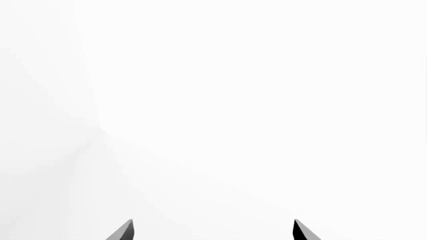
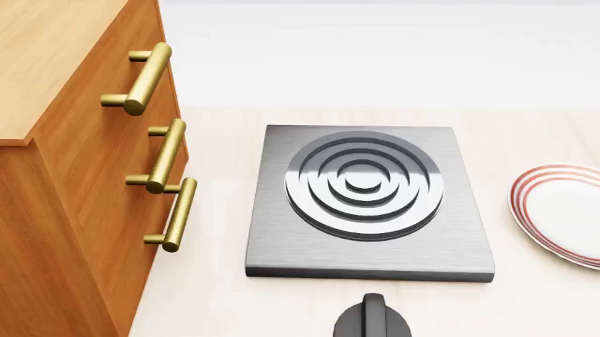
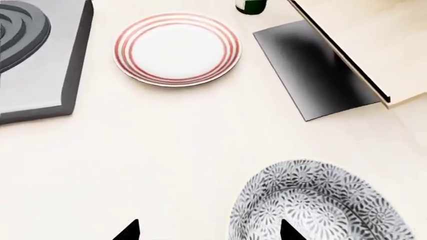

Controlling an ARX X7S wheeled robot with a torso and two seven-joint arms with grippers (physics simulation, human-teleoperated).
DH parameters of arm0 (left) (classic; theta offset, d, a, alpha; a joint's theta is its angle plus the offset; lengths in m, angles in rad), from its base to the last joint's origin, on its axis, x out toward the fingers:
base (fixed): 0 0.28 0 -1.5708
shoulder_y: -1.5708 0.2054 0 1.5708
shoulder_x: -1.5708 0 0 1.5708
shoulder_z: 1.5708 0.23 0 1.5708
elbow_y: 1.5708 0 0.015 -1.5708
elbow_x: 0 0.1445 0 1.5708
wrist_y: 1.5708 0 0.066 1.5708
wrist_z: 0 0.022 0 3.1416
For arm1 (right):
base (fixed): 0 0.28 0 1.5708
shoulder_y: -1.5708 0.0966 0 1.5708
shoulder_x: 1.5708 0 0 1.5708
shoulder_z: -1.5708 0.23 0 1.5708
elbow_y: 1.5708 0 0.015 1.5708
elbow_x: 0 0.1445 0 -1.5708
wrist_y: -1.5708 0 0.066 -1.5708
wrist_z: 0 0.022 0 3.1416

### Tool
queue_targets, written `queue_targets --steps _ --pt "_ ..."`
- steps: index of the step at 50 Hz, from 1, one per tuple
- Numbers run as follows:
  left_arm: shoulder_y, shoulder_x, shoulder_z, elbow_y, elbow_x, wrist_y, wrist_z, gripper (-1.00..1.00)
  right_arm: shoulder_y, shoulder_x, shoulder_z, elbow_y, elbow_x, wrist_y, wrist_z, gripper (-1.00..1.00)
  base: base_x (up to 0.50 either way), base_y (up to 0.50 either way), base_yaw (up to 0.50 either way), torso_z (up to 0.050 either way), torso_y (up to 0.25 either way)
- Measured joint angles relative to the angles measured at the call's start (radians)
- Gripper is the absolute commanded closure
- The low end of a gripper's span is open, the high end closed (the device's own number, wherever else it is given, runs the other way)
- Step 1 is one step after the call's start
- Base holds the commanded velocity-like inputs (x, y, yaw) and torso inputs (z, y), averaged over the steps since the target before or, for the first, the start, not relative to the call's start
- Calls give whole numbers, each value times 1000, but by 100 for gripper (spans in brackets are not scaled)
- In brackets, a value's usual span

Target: Put the bowl on the stove.

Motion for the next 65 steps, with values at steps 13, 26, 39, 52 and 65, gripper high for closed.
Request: queue_targets --steps 13,26,39,52,65 --pt "1 -4 2 -1 0 4 -2 -100 29 -23 -57 81 -44 -46 12 -100 0 0 0 0 0" --pt "2 -6 7 -2 2 7 -3 -100 77 -42 -138 154 -89 -82 28 -100 0 0 0 0 0" --pt "2 -6 15 -6 6 11 -1 -100 131 -61 -209 220 -125 -101 45 -100 0 0 0 0 0" --pt "2 -8 22 -6 10 13 -4 -100 177 -71 -250 278 -166 -123 53 -100 0 0 0 0 0" --pt "0 -11 26 -7 11 14 -7 -100 191 -86 -270 323 -189 -144 67 100 0 0 0 0 0"
